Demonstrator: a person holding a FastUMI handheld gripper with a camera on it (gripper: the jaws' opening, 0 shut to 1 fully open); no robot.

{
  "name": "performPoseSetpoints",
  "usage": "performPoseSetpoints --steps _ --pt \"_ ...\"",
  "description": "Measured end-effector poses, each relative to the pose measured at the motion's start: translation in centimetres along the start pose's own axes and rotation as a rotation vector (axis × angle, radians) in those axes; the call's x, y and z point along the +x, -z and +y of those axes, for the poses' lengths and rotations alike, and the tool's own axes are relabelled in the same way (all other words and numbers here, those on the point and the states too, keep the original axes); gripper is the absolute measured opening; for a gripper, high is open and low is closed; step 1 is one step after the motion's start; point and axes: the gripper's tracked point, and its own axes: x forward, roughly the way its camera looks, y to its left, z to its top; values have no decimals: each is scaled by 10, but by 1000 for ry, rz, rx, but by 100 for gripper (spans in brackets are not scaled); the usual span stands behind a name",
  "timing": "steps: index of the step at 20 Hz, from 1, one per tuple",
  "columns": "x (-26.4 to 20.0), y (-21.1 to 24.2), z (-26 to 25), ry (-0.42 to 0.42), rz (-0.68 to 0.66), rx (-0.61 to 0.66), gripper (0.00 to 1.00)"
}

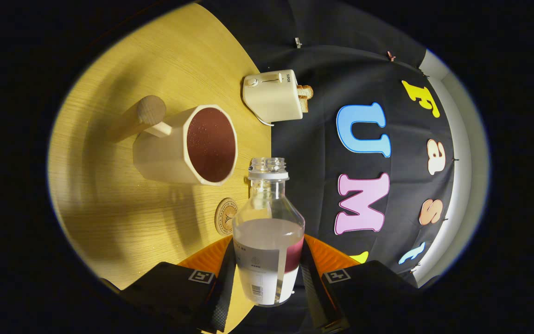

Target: Take the bottle from table, then pour the juice into the cup, finally place the bottle on the coaster

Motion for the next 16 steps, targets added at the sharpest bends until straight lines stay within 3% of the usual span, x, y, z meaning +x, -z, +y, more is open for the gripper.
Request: performPoseSetpoints --steps 16 --pt "8 -4 -7 36 -20 -197 70"
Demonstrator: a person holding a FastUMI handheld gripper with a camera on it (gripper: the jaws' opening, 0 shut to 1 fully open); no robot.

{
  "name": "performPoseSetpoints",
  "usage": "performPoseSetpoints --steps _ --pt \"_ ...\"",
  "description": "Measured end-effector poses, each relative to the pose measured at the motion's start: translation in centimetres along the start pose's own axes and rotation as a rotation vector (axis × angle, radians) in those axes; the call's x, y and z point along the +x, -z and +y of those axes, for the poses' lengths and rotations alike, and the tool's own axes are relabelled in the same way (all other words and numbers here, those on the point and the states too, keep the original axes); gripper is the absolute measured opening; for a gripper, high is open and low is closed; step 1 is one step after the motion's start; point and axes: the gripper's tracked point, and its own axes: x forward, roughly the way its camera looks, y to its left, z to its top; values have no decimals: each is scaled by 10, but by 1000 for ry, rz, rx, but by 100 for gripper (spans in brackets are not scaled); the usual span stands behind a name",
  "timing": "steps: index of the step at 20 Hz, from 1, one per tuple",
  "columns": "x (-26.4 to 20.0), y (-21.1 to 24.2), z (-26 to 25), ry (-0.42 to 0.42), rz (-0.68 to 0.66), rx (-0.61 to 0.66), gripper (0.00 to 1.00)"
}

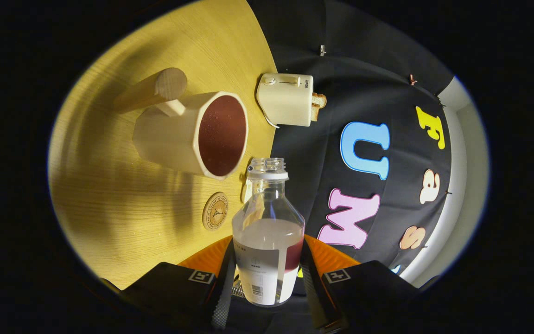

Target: Take the bottle from table, then pour the juice into the cup, finally place the bottle on the coaster

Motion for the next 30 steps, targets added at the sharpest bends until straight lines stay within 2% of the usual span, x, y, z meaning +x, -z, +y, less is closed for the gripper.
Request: performPoseSetpoints --steps 9,30 --pt "3 -2 -7 15 -29 -78 70" --pt "2 -3 -5 15 -59 -173 70"
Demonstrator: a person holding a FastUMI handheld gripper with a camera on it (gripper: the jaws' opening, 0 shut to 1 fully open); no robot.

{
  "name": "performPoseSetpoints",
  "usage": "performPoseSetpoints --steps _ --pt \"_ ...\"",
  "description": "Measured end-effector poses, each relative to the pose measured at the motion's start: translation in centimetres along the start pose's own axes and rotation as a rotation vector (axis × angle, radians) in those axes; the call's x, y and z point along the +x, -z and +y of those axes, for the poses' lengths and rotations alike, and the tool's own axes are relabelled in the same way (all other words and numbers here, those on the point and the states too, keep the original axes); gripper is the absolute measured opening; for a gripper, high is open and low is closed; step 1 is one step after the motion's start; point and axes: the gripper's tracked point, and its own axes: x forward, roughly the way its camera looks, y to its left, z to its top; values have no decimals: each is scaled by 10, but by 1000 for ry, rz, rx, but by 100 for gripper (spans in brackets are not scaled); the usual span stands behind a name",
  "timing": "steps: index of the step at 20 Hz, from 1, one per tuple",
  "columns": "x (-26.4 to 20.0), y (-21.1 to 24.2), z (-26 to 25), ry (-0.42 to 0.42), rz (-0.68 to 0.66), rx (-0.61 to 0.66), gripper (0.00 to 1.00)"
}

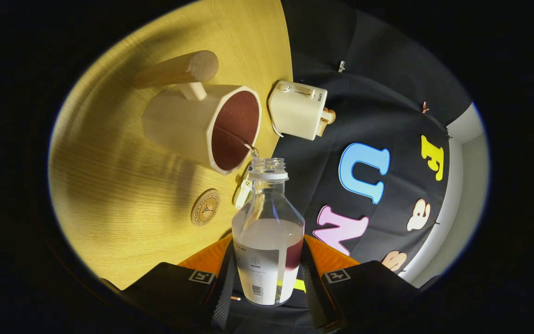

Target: Take the bottle from table, then pour the juice into the cup, finally place the bottle on the coaster

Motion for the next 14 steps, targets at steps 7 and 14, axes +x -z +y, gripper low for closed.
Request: performPoseSetpoints --steps 7,14 --pt "0 1 -1 10 -4 -25 70" --pt "0 5 -3 19 -8 -62 70"
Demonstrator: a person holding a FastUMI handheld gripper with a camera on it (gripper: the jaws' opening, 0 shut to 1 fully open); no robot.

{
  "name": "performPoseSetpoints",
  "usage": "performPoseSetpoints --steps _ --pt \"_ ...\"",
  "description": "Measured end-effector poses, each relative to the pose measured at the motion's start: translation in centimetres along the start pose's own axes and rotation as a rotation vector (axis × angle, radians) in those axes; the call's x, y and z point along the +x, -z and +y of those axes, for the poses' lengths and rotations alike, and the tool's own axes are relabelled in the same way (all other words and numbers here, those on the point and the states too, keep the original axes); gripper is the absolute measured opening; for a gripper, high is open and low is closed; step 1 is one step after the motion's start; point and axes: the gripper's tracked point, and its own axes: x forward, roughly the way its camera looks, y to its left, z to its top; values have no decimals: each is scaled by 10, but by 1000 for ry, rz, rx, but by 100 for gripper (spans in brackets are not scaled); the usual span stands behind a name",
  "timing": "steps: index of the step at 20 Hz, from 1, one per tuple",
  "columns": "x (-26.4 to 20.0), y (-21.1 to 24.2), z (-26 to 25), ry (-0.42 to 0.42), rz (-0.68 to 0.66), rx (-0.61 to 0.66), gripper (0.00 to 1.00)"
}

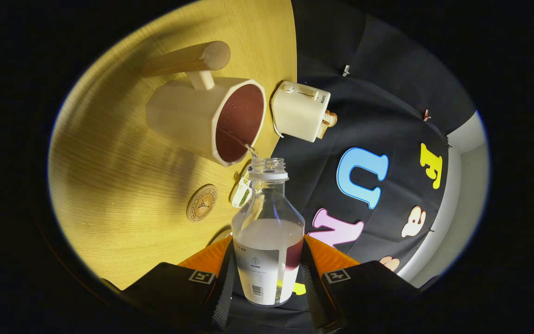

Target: Take the bottle from table, then pour the juice into the cup, finally place the bottle on the coaster

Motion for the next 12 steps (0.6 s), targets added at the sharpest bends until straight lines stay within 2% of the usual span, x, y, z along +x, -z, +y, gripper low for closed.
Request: performPoseSetpoints --steps 12 --pt "7 0 -11 39 -21 -80 70"
